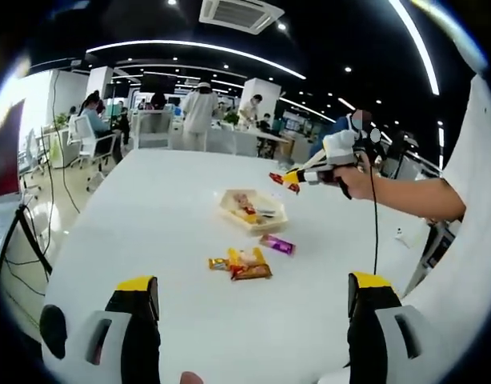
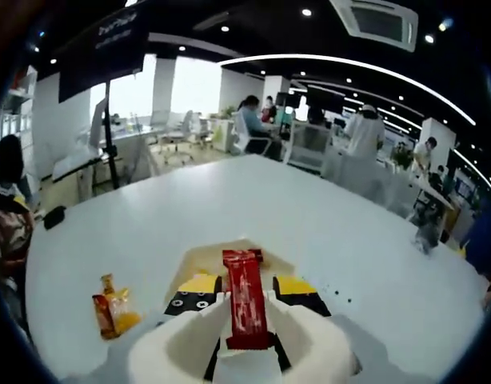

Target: Place the target food into the container with the food tongs after gripping and lifting it, then release it inside without dropping or visibly crushing the food.

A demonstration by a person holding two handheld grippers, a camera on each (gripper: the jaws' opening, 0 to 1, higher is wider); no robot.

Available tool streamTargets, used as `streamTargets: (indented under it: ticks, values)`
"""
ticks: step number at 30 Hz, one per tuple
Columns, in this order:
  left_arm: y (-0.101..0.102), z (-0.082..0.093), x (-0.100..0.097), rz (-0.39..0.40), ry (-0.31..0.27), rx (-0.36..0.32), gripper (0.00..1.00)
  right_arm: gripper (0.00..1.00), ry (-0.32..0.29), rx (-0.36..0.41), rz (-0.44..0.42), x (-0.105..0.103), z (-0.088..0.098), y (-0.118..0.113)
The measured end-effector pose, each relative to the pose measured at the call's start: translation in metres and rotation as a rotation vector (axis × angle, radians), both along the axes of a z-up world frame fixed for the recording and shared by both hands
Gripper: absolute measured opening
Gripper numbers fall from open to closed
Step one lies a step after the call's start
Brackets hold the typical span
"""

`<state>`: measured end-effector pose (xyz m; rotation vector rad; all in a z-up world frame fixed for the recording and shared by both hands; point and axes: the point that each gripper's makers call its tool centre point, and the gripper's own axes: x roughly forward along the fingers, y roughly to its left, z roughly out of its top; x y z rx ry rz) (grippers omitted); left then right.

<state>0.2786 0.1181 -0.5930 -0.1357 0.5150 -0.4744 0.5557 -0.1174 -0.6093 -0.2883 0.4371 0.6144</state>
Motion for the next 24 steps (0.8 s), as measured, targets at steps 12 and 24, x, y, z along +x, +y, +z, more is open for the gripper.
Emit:
streamTargets:
  ticks: [12,24]
  values:
    - [0.008,0.000,0.008,0.027,0.006,0.000,0.99,0.27,-0.018,0.008,-0.004,0.026,0.003,0.011]
    - [0.006,0.001,0.003,0.023,0.000,0.001,0.99,0.28,-0.031,0.025,0.007,0.014,0.015,0.009]
